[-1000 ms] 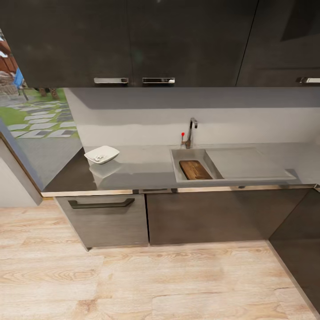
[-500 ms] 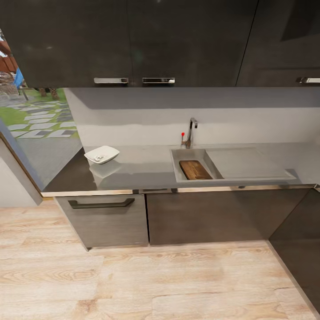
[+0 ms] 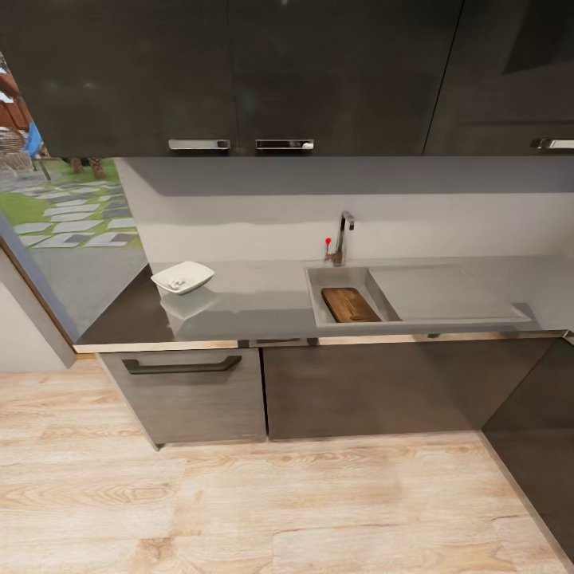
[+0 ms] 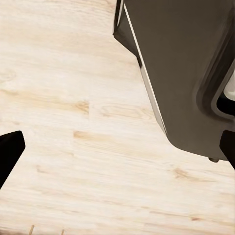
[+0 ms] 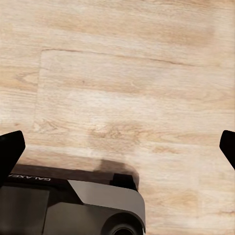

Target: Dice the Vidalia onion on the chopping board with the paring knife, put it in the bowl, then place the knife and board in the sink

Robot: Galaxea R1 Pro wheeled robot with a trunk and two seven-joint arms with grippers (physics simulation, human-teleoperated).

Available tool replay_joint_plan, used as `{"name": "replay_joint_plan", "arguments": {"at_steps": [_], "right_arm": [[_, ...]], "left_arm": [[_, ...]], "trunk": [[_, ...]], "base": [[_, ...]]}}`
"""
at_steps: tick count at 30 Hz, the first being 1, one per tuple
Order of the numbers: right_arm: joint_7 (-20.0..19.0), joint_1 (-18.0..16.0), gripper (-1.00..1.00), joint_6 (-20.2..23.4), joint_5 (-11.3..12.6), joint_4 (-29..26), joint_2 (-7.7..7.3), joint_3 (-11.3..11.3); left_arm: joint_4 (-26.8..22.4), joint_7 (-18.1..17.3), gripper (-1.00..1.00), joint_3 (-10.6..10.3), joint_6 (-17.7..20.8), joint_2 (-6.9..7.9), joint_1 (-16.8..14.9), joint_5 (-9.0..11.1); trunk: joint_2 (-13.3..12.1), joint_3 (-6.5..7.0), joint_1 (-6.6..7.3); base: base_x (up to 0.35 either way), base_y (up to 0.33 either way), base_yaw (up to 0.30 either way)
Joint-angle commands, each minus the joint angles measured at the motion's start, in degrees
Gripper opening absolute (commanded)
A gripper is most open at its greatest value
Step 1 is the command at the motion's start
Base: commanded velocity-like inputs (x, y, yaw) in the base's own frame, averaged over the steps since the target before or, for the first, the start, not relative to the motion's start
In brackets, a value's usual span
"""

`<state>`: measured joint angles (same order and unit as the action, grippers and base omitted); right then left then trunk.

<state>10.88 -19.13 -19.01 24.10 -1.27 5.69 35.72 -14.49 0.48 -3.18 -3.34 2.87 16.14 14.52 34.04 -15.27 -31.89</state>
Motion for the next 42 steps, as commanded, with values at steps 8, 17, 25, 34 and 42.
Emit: {"name": "replay_joint_plan", "arguments": {"at_steps": [8,17,25,34,42], "right_arm": [[0.2,0.0,1.00,-0.2,0.4,0.0,0.02,0.5],[0.2,0.0,1.00,-0.2,0.4,0.0,0.02,0.5],[0.2,0.0,1.00,-0.2,0.4,0.0,0.02,0.5],[0.2,0.0,1.00,-0.2,0.4,0.0,0.02,0.5],[0.2,0.0,1.00,-0.2,0.4,0.0,0.02,0.5]], "left_arm": [[-0.1,0.1,1.00,-0.3,-0.1,0.04,0.0,0.5],[-0.1,0.1,1.00,-0.3,-0.1,0.04,0.0,0.5],[-0.1,0.1,1.00,-0.3,-0.1,0.04,0.0,0.5],[-0.1,0.1,1.00,-0.3,-0.1,0.04,0.0,0.5],[-0.1,0.1,1.00,-0.3,-0.1,0.04,0.0,0.5]], "trunk": [[0.1,-0.07,-0.02],[0.1,-0.07,-0.02],[0.1,-0.07,-0.02],[0.1,-0.07,-0.02],[0.1,-0.07,-0.02]], "base": [[0.000,0.000,0.000],[0.000,0.000,0.000],[0.000,0.000,0.000],[0.000,0.000,0.000],[0.000,0.000,0.000]]}}
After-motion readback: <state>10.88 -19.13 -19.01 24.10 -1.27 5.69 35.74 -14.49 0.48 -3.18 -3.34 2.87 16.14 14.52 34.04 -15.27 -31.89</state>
